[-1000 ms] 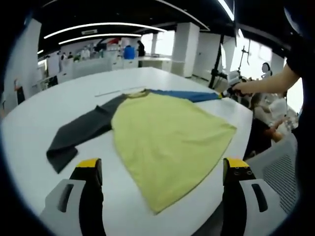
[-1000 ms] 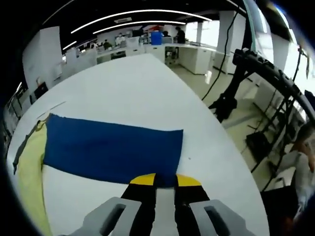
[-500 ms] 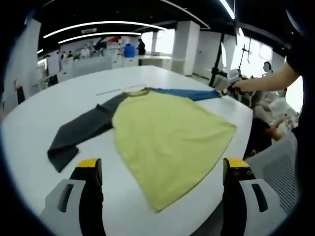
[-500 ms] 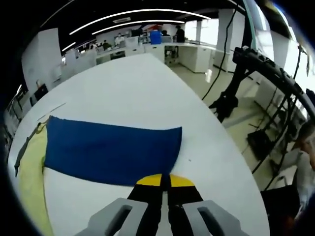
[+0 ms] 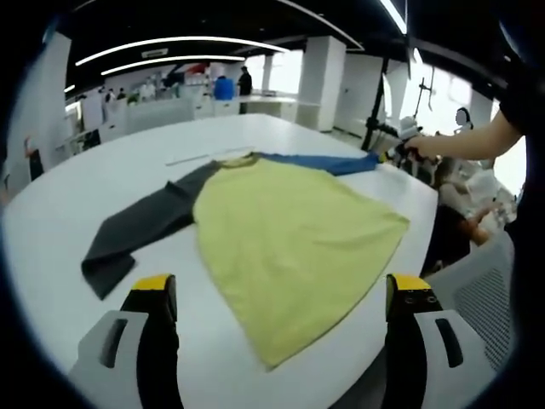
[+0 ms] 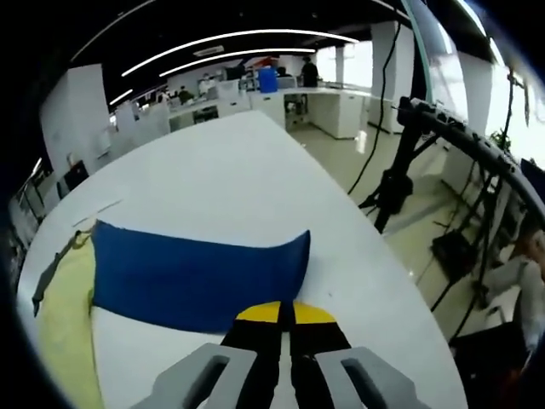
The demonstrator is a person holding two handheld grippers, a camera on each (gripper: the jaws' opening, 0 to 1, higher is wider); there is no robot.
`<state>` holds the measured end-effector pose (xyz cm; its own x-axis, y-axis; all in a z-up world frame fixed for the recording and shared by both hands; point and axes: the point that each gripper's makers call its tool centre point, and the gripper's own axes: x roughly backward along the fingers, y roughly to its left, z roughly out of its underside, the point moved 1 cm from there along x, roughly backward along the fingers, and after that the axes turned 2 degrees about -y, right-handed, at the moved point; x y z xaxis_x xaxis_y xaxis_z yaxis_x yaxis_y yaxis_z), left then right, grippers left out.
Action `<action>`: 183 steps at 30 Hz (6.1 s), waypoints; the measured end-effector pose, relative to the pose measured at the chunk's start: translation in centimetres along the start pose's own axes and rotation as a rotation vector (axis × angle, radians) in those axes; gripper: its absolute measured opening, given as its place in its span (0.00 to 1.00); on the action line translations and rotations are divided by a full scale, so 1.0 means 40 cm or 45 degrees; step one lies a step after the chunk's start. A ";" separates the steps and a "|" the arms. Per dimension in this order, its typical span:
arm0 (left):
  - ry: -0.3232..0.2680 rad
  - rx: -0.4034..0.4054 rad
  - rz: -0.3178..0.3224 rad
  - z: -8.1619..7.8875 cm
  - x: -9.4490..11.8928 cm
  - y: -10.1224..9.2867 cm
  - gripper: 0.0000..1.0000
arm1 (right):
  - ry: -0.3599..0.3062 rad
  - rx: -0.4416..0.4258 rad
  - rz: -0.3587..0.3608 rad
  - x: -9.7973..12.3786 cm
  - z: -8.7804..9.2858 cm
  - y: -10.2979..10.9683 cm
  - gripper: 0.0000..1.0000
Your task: Fold the garment on the visible template until the final outline fits inside the template.
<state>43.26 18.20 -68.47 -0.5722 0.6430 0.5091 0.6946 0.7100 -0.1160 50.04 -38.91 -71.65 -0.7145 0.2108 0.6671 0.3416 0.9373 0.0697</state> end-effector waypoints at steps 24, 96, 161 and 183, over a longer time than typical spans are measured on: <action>-0.029 -0.005 0.021 -0.004 0.012 -0.011 0.99 | -0.170 0.021 -0.193 0.031 -0.104 0.164 0.00; -0.047 -0.041 -0.005 -0.002 0.031 -0.011 0.99 | -0.118 0.263 -0.633 0.032 -0.089 0.689 0.00; -0.074 0.007 -0.017 0.012 0.049 0.013 0.99 | -0.101 0.505 -0.910 0.064 -0.014 1.167 0.00; -0.060 0.038 -0.049 0.034 0.059 0.027 0.99 | -0.027 0.539 -1.009 0.064 0.042 1.303 0.00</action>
<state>42.07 20.88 -68.56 -0.6186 0.6274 0.4729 0.6589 0.7421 -0.1226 64.98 10.94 -67.55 -0.6575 -0.5403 0.5251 -0.5074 0.8327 0.2216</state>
